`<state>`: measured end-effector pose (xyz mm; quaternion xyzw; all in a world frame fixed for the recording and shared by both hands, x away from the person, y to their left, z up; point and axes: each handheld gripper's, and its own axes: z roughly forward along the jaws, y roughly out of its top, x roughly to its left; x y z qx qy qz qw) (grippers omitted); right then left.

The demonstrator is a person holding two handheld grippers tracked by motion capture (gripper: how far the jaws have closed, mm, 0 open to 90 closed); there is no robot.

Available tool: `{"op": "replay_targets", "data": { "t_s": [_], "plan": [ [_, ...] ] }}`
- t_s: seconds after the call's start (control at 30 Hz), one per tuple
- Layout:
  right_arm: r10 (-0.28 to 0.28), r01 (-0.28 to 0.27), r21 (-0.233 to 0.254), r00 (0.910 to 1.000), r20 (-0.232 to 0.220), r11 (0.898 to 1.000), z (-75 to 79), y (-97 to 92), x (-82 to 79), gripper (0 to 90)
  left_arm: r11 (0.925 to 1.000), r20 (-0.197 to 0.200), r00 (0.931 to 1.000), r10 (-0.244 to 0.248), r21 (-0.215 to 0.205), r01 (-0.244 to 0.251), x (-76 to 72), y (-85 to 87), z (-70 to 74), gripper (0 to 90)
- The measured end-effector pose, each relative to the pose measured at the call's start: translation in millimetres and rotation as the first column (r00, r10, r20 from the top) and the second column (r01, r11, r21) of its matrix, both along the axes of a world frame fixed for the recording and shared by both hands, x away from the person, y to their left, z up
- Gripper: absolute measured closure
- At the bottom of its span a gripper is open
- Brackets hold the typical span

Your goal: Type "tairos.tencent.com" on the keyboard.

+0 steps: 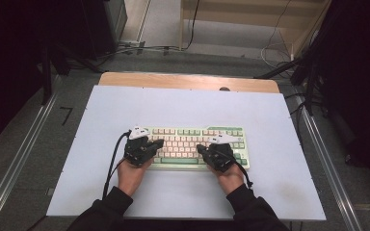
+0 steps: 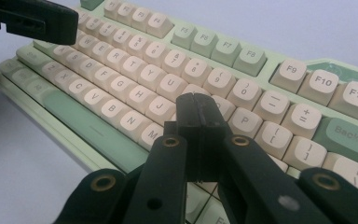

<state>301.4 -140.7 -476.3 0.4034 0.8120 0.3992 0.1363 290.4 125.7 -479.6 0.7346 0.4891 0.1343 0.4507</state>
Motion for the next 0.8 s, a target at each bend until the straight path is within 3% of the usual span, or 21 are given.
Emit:
{"op": "replay_targets", "data": {
  "t_s": [0.8],
  "plan": [
    [-0.021, 0.021, 0.015, 0.9995, 0.022, 1.0, 3.1, 7.0, 11.5, 87.3, 0.9993, -0.01, 0.9994, -0.032, 0.015, 0.033, -6.0, -5.7, -1.3, 90.0]
  ]
}}
